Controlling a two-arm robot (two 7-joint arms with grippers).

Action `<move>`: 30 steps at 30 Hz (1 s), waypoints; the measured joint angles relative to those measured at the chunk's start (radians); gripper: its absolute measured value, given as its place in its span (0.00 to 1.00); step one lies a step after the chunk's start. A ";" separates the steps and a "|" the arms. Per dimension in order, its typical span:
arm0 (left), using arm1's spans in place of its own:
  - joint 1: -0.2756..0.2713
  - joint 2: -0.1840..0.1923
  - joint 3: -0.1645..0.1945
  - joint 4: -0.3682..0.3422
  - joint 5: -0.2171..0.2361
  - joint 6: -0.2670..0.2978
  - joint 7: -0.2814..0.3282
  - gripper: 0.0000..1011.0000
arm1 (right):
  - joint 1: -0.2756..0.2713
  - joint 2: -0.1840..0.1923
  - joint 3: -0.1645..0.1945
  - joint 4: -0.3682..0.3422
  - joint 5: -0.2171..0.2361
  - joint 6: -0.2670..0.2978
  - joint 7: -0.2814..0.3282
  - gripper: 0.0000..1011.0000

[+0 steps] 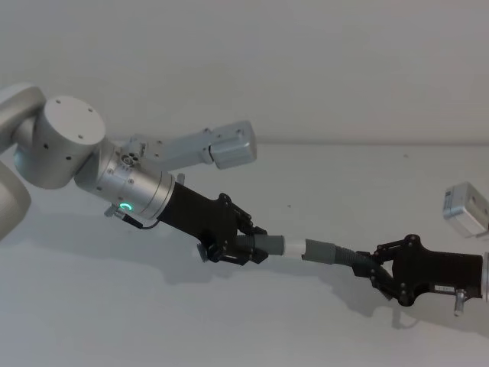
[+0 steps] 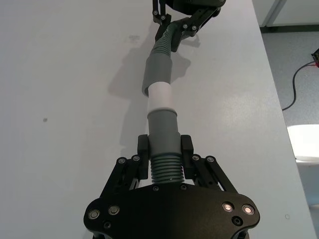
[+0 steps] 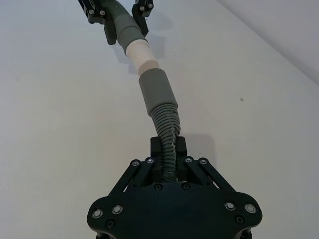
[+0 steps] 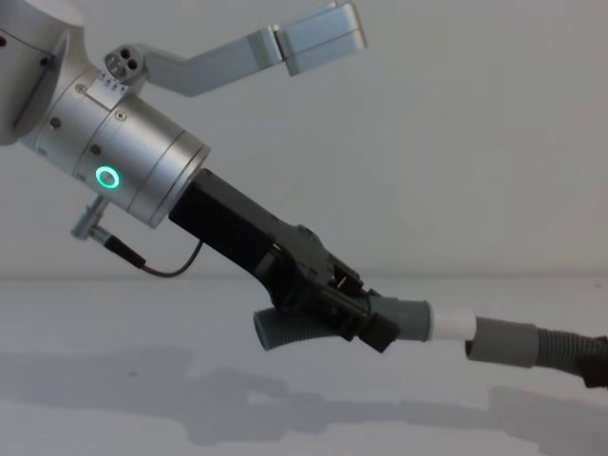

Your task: Use both hands to pick up one end of the pipe from the table, align the ends, and insert them.

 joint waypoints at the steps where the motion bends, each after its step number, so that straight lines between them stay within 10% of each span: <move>1: 0.000 0.001 0.001 0.000 0.000 0.001 0.000 0.35 | 0.001 0.000 -0.001 0.000 0.001 0.001 0.000 0.14; 30: -0.010 0.009 0.022 0.002 -0.023 0.001 0.009 0.35 | 0.014 0.017 -0.023 0.008 0.021 0.004 -0.003 0.14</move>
